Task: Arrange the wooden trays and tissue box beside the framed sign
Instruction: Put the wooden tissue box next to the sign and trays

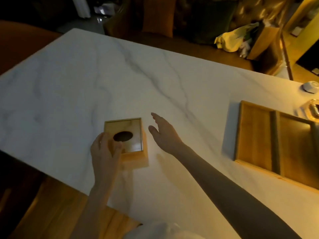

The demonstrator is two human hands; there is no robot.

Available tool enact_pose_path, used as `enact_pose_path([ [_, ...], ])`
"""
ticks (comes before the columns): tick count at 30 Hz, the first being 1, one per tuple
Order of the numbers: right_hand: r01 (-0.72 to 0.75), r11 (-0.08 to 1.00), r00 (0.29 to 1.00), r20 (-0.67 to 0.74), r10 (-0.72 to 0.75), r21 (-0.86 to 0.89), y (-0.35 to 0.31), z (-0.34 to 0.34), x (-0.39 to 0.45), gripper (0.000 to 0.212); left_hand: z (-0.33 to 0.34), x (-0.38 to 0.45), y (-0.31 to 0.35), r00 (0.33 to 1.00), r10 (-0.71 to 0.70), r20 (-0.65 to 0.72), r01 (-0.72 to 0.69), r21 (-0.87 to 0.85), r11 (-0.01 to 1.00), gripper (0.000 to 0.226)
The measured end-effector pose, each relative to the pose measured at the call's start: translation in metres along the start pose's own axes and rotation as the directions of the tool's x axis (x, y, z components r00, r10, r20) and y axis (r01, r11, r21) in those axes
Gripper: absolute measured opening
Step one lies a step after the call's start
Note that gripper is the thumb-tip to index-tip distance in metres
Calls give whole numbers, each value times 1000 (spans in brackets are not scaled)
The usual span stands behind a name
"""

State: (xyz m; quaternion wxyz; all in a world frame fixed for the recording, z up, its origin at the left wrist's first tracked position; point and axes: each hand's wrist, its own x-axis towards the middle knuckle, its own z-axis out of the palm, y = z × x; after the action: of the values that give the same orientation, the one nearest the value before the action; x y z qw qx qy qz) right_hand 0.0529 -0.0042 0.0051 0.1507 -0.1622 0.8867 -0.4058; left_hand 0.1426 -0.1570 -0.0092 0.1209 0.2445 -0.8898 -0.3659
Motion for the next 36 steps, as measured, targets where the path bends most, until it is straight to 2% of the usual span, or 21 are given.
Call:
enact_pose_path([
  [3,-83,986,983,176,56,145,-5,13,17,63,4,-8,-15,986,-165,29,167,-72,983,65],
  [5,-152,967,962,255,98,203,-7,18,26,71,9,-12,-22,961,-264,84,276,-192,942,73],
  [8,-223,950,930,341,140,218,-5,22,34,80,14,-20,-22,916,-378,138,402,-365,840,62],
  [11,-229,946,918,375,131,229,2,22,37,81,20,-25,-10,880,-454,139,460,-483,745,53],
  [15,-184,946,949,299,100,265,9,23,34,75,24,-25,2,908,-414,71,387,-524,759,49],
  [19,-160,941,974,201,101,299,16,24,27,75,29,-19,-5,897,-433,94,427,-444,788,46],
  [22,-158,944,980,161,115,291,23,20,20,76,33,-18,-5,909,-406,95,405,-433,805,46],
  [30,-94,962,990,-77,118,255,32,-29,-4,72,45,-24,43,960,-243,143,281,-420,863,39],
  [33,-69,965,974,-193,120,251,37,-54,-19,75,50,-24,62,971,-169,168,222,-385,896,37],
  [36,-41,966,943,-310,121,254,42,-79,-40,66,54,-28,84,983,-48,180,113,-373,921,41],
])
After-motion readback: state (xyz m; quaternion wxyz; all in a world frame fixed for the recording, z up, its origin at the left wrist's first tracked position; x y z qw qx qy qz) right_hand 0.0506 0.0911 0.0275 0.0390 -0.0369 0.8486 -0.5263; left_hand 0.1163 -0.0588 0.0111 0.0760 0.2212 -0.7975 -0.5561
